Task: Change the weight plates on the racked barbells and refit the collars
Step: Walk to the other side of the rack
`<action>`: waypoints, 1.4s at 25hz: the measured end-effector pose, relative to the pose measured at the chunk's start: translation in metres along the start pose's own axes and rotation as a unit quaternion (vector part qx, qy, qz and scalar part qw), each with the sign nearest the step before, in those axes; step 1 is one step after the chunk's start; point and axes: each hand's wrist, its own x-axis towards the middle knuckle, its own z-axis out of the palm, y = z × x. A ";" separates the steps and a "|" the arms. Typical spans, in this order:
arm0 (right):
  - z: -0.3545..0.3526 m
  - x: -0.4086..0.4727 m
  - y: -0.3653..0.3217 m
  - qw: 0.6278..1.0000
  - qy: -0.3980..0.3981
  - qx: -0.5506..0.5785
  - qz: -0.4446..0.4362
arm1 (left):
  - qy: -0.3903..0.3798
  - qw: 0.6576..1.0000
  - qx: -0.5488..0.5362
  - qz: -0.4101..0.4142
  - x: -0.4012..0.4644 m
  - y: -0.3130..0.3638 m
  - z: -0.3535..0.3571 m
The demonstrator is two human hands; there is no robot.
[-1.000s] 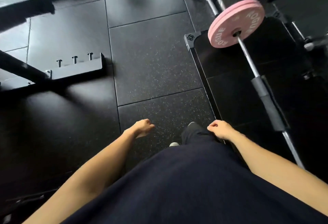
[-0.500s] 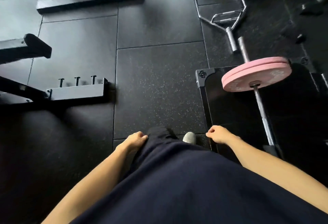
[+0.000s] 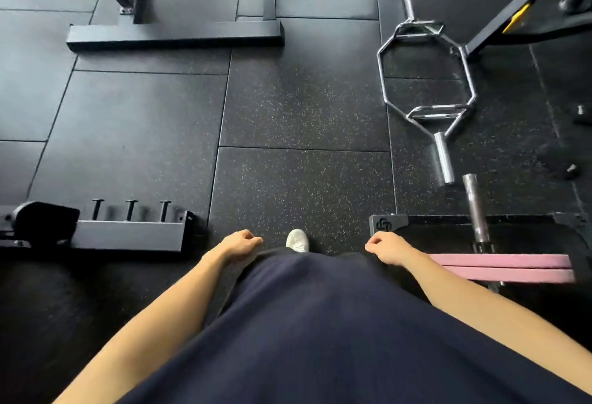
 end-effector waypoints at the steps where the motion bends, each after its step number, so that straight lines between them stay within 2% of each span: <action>1: -0.021 0.013 -0.023 1.000 0.015 0.010 0.001 | 0.009 1.000 -0.002 0.002 0.015 0.008 -0.034; 4: -0.074 0.046 -0.088 1.000 0.024 -0.009 -0.010 | 0.009 1.000 -0.012 0.012 0.055 0.035 -0.112; 8: -0.130 0.110 -0.159 0.999 0.001 -0.037 -0.026 | -0.028 0.999 -0.009 0.013 0.108 0.063 -0.182; 10: -0.159 0.154 -0.198 0.998 -0.013 -0.054 -0.027 | -0.058 0.998 0.013 0.003 0.141 0.073 -0.216; 13: -0.216 0.220 -0.261 0.996 -0.029 -0.079 -0.023 | -0.064 0.997 0.018 -0.030 0.191 0.086 -0.278; 16: -0.279 0.273 -0.336 0.991 -0.030 -0.125 -0.029 | -0.030 0.998 -0.022 -0.056 0.218 0.105 -0.353; 20: -0.346 0.329 -0.463 0.975 -0.043 -0.205 -0.076 | 0.062 0.983 -0.143 -0.098 0.253 0.115 -0.452; 26: -0.386 0.422 -0.651 0.945 -0.068 -0.288 -0.138 | 0.011 0.948 -0.293 -0.126 0.333 0.113 -0.578; 35: -0.398 0.503 -0.969 0.880 -0.094 -0.385 -0.262 | 0.083 0.894 -0.405 -0.171 0.402 0.025 -0.776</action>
